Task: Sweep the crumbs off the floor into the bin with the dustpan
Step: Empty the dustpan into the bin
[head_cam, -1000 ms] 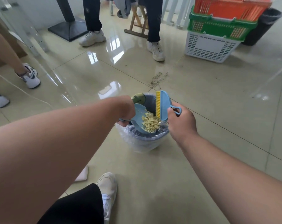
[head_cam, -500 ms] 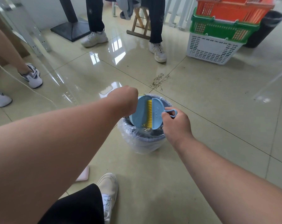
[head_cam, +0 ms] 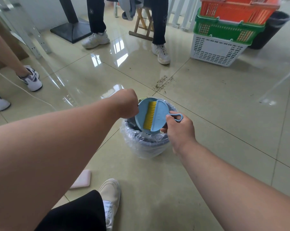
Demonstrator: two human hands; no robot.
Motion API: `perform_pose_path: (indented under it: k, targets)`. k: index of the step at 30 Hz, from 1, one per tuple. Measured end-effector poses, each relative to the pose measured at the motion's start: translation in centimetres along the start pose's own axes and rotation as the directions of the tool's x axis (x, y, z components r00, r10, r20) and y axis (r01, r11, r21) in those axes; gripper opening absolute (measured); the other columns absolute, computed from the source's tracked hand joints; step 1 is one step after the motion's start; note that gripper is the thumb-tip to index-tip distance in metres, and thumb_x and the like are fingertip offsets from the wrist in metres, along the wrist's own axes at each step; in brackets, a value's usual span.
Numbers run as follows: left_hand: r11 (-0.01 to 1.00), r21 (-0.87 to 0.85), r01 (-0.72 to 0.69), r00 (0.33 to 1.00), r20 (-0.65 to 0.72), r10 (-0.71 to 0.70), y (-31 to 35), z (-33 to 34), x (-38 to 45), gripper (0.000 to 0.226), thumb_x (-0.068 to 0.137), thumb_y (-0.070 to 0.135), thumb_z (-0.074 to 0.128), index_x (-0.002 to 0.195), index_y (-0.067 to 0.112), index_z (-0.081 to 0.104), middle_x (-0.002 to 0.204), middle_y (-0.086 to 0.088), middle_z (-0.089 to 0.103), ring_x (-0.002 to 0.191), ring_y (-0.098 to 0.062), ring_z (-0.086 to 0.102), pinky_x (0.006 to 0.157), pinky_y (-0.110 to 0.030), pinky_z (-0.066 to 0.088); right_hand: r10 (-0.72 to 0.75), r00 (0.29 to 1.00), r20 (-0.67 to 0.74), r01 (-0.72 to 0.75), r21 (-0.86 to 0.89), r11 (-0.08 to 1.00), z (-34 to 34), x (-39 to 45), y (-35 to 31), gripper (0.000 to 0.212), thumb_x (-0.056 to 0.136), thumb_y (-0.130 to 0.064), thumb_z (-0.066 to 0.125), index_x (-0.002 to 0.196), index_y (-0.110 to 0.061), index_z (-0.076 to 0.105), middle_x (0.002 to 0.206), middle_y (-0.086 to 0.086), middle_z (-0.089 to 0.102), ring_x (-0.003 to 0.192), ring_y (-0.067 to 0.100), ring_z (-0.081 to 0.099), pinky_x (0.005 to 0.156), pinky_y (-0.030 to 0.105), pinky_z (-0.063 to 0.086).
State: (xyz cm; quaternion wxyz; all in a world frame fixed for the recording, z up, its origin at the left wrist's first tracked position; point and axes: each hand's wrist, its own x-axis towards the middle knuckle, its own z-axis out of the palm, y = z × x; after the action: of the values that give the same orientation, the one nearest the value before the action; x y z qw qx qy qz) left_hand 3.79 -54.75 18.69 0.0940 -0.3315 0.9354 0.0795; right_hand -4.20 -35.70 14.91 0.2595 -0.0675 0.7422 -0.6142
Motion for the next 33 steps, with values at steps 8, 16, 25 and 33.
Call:
perform_pose_path:
  k: [8, 16, 25, 33]
  targets:
    - [0.998, -0.058, 0.007, 0.998, 0.069, -0.003, -1.3, -0.2, -0.4, 0.016, 0.079, 0.011, 0.054, 0.071, 0.001, 0.064, 0.083, -0.013, 0.073, 0.075, -0.034, 0.067, 0.057, -0.031, 0.046, -0.023, 0.990, -0.136, -0.007, -0.221, 0.975, -2.1, 0.8, 0.0, 0.012, 0.085, -0.021, 0.054, 0.083, -0.017, 0.065, 0.071, 0.000, 0.065, 0.065, 0.025, 0.058, 0.063, 0.033, 0.051]
    - [0.999, -0.012, -0.053, 0.998, 0.021, 0.053, 0.2, -0.7, -0.8, 0.019, 0.085, 0.017, 0.057, 0.078, 0.005, 0.070, 0.074, -0.008, 0.057, 0.069, -0.027, 0.053, 0.052, -0.027, 0.039, 0.042, 0.998, 0.043, -0.043, 0.003, 0.999, -0.4, -0.8, -1.1, 0.011, 0.091, -0.013, 0.061, 0.091, -0.018, 0.070, 0.076, 0.009, 0.069, 0.061, 0.018, 0.061, 0.054, 0.028, 0.056]
    - [0.995, -0.092, -0.045, 0.998, 0.032, 0.048, -1.2, -0.1, -1.1, 0.017, 0.076, 0.012, 0.059, 0.074, -0.004, 0.064, 0.067, -0.008, 0.046, 0.063, -0.024, 0.039, 0.053, -0.028, 0.034, 0.025, 0.995, -0.099, -0.044, -0.195, 0.980, -1.7, 0.6, -0.5, 0.018, 0.079, -0.025, 0.054, 0.088, -0.021, 0.068, 0.081, 0.005, 0.074, 0.081, 0.032, 0.074, 0.076, 0.046, 0.063]
    - [0.993, -0.109, -0.042, 0.999, 0.022, 0.044, -0.7, -0.4, -1.2, 0.018, 0.079, 0.018, 0.060, 0.074, 0.006, 0.072, 0.067, -0.008, 0.055, 0.063, -0.023, 0.048, 0.051, -0.026, 0.040, 0.043, 0.999, 0.028, -0.044, 0.031, 0.999, -0.3, -0.8, -0.9, 0.010, 0.091, -0.013, 0.062, 0.092, -0.017, 0.071, 0.081, 0.011, 0.071, 0.059, 0.017, 0.063, 0.057, 0.031, 0.057]
